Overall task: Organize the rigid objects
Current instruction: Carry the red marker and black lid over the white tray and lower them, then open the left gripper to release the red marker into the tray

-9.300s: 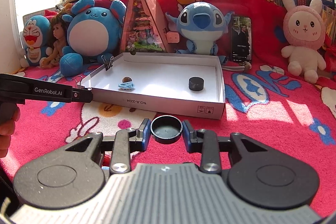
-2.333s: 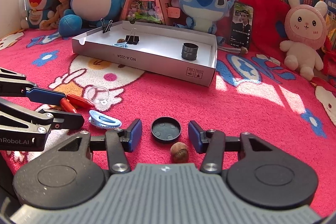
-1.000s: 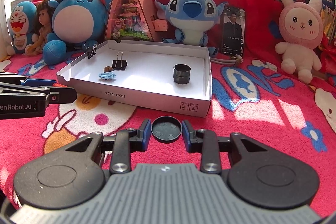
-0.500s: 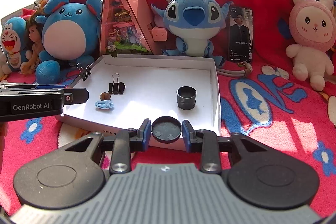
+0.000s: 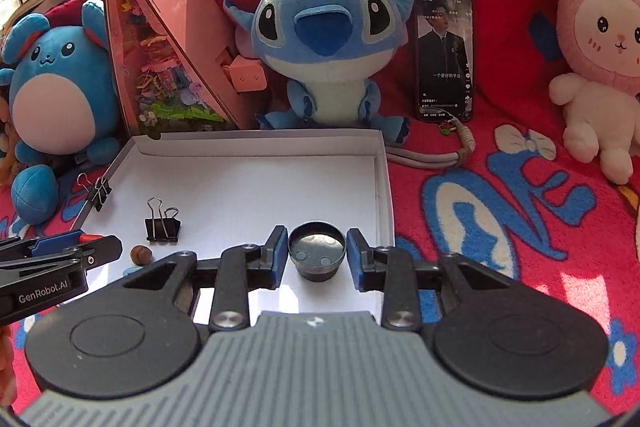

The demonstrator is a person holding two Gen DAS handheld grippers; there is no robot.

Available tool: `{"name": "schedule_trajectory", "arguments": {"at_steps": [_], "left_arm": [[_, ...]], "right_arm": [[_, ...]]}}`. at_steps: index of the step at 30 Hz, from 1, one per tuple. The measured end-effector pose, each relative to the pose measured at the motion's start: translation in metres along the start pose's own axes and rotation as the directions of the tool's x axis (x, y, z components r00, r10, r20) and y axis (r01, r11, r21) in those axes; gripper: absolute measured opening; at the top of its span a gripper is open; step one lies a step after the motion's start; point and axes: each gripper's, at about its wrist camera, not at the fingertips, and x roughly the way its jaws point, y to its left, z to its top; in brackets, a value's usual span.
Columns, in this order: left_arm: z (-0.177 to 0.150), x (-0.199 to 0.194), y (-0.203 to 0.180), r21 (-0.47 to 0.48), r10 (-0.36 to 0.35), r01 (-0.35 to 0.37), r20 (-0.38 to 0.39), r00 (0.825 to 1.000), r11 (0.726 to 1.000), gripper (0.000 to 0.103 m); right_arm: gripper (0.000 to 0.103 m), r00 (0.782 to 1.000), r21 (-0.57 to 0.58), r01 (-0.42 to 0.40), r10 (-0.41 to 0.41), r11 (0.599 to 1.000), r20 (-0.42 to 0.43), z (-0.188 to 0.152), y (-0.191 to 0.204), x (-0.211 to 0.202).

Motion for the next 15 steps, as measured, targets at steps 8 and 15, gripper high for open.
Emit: {"name": "schedule_trajectory", "arguments": {"at_steps": [8,15], "left_arm": [[-0.001,0.017,0.003,-0.014,0.03,-0.03,-0.024,0.999,0.999,0.042],[0.0,0.02,0.002,-0.007,0.029,-0.029,-0.017,0.999,1.0,0.042]], "right_arm": [[0.038,0.999,-0.038,0.021,-0.022,0.999,-0.035,0.002,0.01,0.017],[0.038,0.998,-0.041,0.033,-0.035,0.999,-0.047,0.002,0.011,0.025]]}}
